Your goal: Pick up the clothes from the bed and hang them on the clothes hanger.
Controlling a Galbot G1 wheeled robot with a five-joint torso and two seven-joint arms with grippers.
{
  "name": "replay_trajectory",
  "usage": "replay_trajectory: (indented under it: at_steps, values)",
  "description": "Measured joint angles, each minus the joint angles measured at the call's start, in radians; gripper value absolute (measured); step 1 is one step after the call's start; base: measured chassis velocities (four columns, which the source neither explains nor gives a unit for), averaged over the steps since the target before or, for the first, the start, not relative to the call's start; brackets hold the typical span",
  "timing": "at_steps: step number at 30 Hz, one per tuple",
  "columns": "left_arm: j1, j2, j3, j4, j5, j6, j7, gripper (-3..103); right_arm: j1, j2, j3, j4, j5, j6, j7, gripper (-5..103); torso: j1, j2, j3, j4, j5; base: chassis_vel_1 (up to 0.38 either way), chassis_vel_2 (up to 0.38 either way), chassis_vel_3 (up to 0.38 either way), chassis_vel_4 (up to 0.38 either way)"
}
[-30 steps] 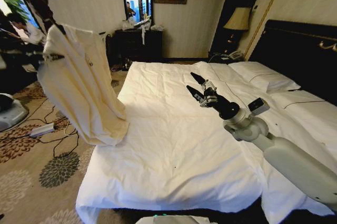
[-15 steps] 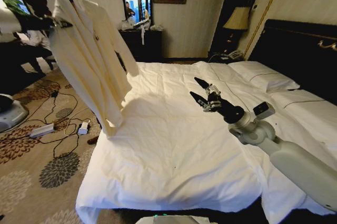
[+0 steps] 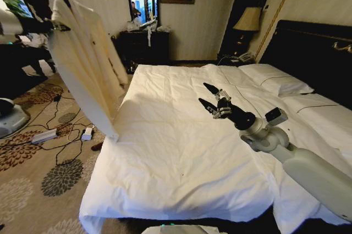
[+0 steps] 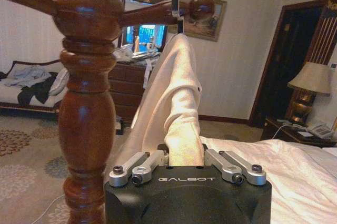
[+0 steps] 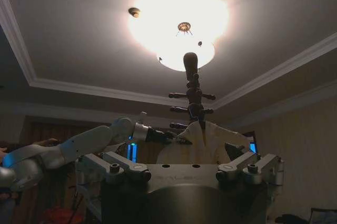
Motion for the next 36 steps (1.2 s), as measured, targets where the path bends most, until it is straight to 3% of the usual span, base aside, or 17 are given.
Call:
replay_trajectory:
  at_steps: [6,13,19,36]
  values:
    - [0.029,0.010,-0.021,-0.028,0.007,-0.001,0.007,18,0.017,0.013,-0.016,-0.020,-0.004,0.000,-0.003,100,0.000,0.000,0.000,-0.0012,0.0005,0.000,0.000,0.000,0.000]
    - [0.000,-0.049,-0.010,0.111,0.076,-0.002,0.075,18,0.002,0.014,-0.012,-0.037,-0.012,0.000,-0.023,100,0.000,0.000,0.000,-0.0009,0.0004,0.000,0.000,0.000,0.000]
    - [-0.007,-0.079,-0.009,0.169,0.095,-0.002,0.093,18,-0.010,0.007,-0.001,-0.036,-0.014,0.002,-0.035,100,0.000,0.000,0.000,-0.0009,0.0003,0.000,0.000,0.000,0.000]
    - [0.031,-0.081,-0.019,0.220,0.165,-0.005,0.156,18,-0.025,0.018,0.003,-0.044,-0.024,0.006,-0.046,100,0.000,0.000,0.000,-0.0008,0.0005,0.000,0.000,0.000,0.000]
